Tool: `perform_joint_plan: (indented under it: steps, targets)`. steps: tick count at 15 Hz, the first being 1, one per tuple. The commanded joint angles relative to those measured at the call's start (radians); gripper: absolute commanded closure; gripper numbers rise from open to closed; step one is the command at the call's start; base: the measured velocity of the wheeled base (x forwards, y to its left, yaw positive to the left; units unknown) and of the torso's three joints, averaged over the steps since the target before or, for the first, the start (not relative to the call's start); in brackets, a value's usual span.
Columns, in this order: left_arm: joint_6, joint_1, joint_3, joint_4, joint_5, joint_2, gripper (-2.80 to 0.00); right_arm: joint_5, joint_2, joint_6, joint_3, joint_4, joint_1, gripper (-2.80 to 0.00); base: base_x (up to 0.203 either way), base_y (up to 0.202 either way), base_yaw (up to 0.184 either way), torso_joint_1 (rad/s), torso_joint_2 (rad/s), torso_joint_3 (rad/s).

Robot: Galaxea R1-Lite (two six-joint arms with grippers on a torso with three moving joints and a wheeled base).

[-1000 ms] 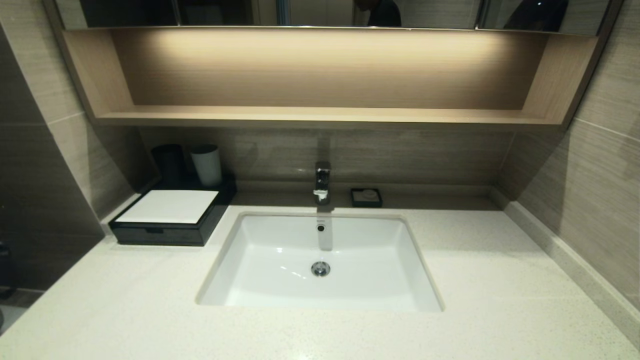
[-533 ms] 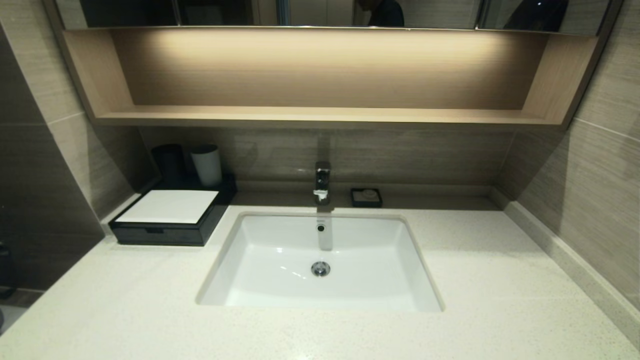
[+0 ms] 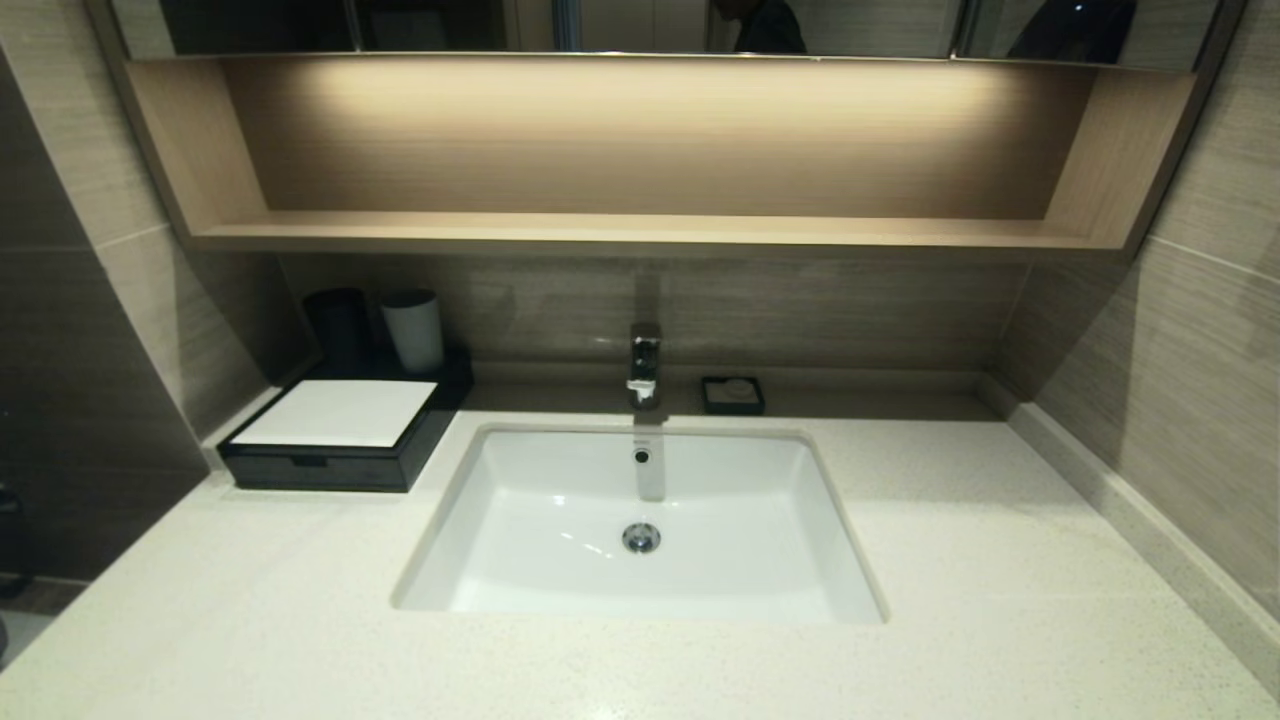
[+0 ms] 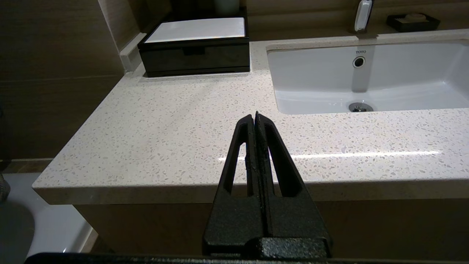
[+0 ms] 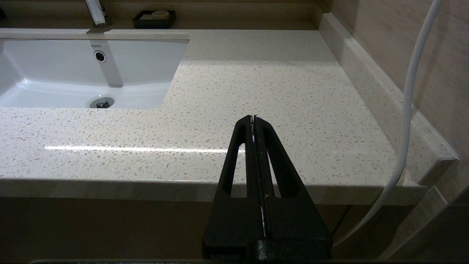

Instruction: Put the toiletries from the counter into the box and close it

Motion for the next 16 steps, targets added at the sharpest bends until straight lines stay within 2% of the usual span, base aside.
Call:
perform_joint_plan:
  steps: [1, 16]
  targets:
    - [0.0, 0.0, 0.012, -0.001, 0.001, 0.0, 0.0, 0.0, -0.002, 0.0, 0.001, 0.0, 0.0, 0.0, 0.0, 0.0, 0.0, 0.0, 0.0, 0.0]
    - [0.0, 0.0, 0.015, -0.006, 0.005, 0.0, 0.0, 0.0, -0.002, 0.0, 0.001, 0.0, 0.0, 0.0, 0.0, 0.0, 0.0, 0.0, 0.0, 0.0]
